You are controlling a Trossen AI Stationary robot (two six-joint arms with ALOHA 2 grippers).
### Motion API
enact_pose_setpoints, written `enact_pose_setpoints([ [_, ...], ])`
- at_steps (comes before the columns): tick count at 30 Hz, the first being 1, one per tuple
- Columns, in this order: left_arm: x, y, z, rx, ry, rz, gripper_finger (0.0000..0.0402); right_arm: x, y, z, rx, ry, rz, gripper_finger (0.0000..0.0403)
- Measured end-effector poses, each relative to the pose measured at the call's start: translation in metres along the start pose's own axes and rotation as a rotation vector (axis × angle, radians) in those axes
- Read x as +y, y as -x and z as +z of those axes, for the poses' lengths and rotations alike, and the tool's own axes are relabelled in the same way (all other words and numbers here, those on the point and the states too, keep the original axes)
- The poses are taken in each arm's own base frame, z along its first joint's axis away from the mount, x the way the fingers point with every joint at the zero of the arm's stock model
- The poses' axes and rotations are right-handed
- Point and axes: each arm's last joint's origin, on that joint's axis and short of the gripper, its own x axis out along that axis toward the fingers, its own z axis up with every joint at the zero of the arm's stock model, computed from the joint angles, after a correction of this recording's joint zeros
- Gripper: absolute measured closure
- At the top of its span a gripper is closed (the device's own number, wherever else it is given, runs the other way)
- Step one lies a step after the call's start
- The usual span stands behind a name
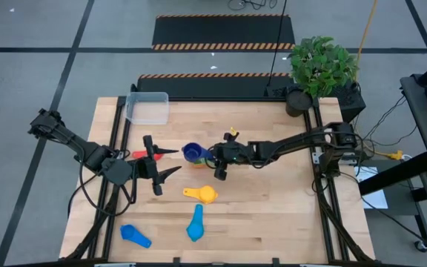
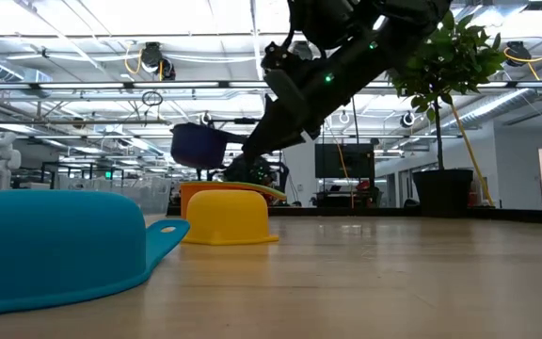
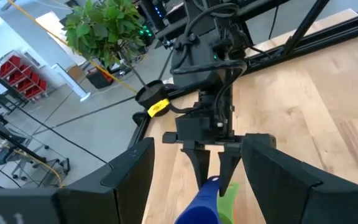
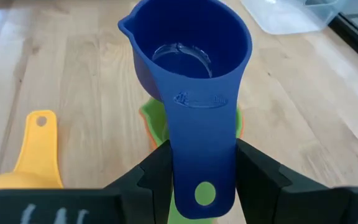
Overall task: Nest measuring cups in basket
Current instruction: Stack the dark blue measuring cup on top of the green measuring cup
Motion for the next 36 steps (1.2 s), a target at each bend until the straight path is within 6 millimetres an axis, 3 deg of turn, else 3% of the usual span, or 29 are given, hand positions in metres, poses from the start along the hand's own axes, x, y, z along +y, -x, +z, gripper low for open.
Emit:
enact_pose_setpoints([
  [16, 0.000, 0.000, 0.001, -0.011, 0.010, 0.003, 0.0158, -0.013, -0.003, -0.010, 0.068, 0.028, -0.016, 0.0275],
  [36, 0.000, 0.000, 0.001, -0.011, 0.010, 0.002, 0.0158, -0.014, -0.003, -0.012, 0.095, 0.020, 0.021, 0.0260],
])
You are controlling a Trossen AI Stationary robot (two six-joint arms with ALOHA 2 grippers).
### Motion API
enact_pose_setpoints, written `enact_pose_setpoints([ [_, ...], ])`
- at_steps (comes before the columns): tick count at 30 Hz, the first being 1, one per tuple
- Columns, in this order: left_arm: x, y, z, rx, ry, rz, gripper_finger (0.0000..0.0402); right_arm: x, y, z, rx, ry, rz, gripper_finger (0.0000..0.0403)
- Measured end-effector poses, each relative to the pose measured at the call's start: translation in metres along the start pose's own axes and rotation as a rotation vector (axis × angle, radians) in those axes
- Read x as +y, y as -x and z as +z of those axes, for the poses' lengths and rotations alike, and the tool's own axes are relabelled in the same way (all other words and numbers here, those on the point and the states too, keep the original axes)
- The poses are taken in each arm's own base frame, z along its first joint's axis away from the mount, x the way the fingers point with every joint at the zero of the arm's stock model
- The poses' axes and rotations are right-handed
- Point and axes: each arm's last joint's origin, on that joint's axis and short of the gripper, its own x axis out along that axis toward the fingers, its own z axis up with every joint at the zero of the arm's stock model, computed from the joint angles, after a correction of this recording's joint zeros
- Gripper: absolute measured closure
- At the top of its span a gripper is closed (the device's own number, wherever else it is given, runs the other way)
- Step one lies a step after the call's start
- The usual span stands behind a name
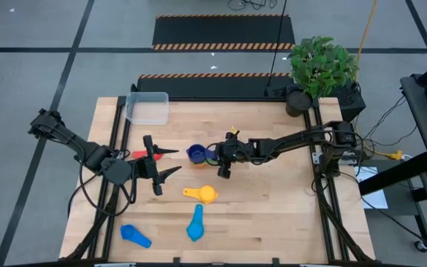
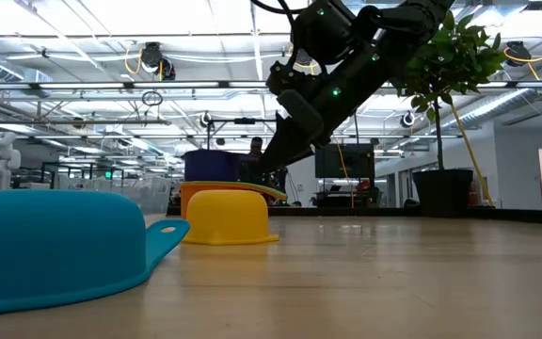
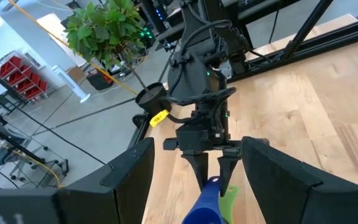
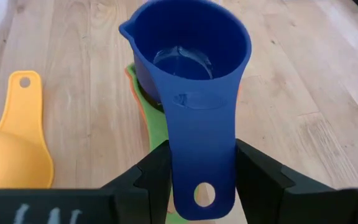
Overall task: Nest measuring cups in basket
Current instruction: Stack the dark blue measuring cup on top of the green measuring cup
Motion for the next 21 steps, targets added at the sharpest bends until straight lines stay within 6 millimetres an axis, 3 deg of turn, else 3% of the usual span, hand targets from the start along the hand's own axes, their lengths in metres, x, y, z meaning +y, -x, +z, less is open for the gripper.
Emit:
enact_pose_setpoints([
  [21, -0.0001, 0.0001, 0.0000, 0.000, 0.002, 0.000, 0.0158, -0.0001, 0.0000, -0.0016, 0.016, 0.002, 0.000, 0.0241],
])
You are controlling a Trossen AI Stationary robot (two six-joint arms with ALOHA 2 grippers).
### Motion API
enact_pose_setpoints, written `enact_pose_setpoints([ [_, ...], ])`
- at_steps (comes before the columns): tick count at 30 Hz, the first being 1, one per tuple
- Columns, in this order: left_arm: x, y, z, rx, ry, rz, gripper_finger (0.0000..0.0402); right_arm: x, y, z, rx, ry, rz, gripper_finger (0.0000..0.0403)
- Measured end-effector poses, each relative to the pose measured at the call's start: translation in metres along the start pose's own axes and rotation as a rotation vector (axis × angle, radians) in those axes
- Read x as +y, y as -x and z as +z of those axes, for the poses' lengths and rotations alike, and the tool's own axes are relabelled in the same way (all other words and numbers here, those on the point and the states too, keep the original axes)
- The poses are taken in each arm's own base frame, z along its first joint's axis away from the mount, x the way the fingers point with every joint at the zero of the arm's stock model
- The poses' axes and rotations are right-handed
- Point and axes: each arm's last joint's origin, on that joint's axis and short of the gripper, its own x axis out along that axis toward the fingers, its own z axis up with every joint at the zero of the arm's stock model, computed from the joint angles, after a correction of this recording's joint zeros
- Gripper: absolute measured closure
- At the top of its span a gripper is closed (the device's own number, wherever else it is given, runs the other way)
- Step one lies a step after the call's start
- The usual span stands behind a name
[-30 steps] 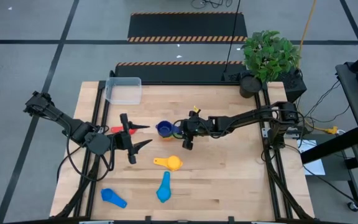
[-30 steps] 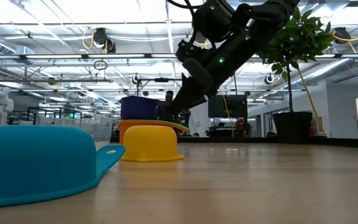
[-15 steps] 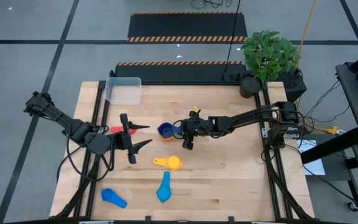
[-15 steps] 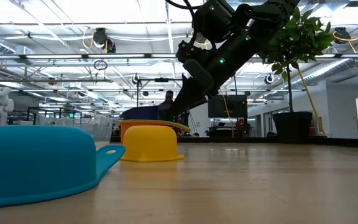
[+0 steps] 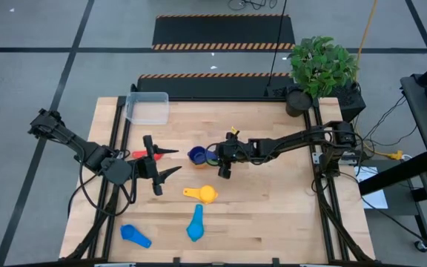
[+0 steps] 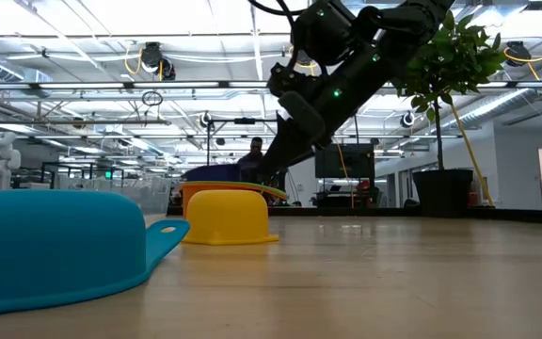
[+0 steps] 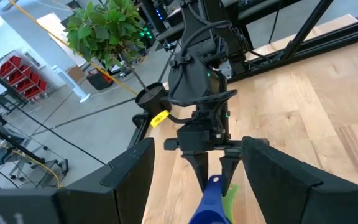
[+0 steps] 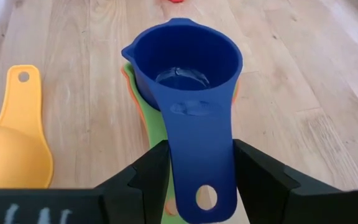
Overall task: Nest measuring cups in basket
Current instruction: Stack the dark blue measuring cup on top of the green measuring cup
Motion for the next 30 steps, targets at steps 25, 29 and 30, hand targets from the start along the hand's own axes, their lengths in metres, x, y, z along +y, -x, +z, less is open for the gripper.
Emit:
enact_pose_setpoints([
  [25, 0.0000, -0.0001, 0.0000, 0.000, 0.000, 0.000, 0.0158, 0.0011, 0.0000, -0.0009, 0.010, -0.002, 0.030, 0.0240],
  [29, 0.0000, 0.0000, 0.0000, 0.000, 0.000, 0.000, 0.0158, 0.0022, 0.0001, -0.0010, 0.011, -0.001, 0.049, 0.0240],
  [30, 0.0000, -0.0001, 0.0000, 0.000, 0.000, 0.000, 0.0158, 0.0025, 0.0002, -0.0010, 0.012, -0.003, 0.061, 0.0240],
])
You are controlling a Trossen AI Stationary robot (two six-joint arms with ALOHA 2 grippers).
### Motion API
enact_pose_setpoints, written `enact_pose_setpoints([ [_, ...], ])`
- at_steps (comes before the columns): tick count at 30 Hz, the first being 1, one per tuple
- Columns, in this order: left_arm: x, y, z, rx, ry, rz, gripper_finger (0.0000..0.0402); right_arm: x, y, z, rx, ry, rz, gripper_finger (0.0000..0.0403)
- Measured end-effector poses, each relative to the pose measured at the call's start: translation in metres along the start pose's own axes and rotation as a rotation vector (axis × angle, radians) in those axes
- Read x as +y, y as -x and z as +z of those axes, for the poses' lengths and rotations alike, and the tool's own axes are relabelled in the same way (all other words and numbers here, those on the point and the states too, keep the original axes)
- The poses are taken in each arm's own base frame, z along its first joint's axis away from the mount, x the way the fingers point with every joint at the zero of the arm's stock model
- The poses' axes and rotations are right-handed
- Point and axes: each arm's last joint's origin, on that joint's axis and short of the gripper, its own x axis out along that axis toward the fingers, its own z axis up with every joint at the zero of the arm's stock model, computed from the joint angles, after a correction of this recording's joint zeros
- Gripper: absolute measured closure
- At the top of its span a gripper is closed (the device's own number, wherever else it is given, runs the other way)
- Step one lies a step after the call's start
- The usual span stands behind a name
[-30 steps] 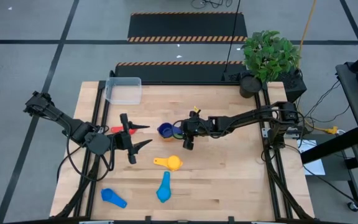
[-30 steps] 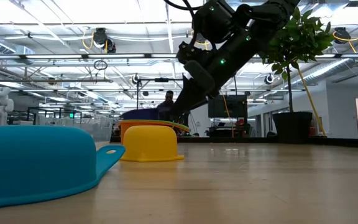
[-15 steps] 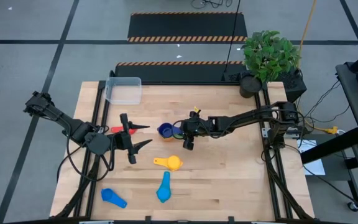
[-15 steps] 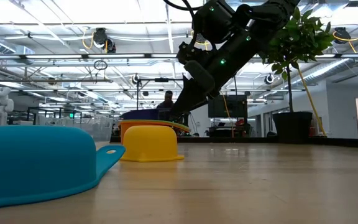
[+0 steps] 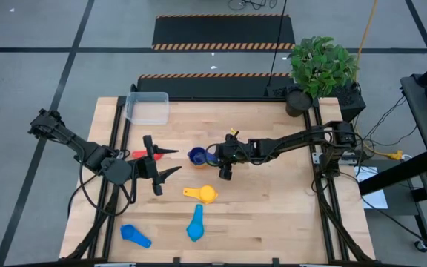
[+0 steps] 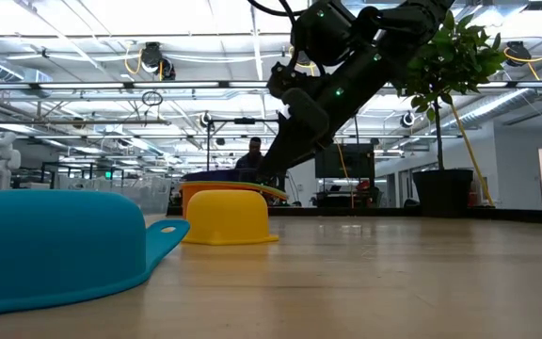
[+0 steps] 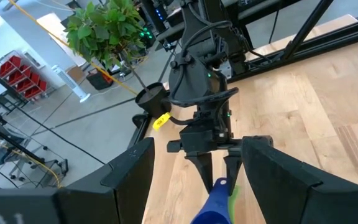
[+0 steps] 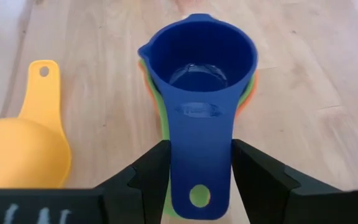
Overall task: Nest measuring cups in basket
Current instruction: Stack the dark blue measuring cup on top of the green measuring cup
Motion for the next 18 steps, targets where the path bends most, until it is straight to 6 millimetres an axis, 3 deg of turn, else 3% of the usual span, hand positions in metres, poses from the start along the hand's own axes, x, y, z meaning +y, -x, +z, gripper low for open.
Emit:
enact_pose_setpoints([
  [10, 0.0000, 0.0000, 0.0000, 0.000, 0.000, 0.000, 0.0158, 0.0001, 0.0000, 0.0000, 0.000, -0.016, 0.005, 0.0236],
  [18, 0.0000, 0.0000, 0.0000, 0.000, 0.000, 0.000, 0.0158, -0.0002, 0.0001, -0.0025, 0.025, -0.044, -0.009, 0.0153],
])
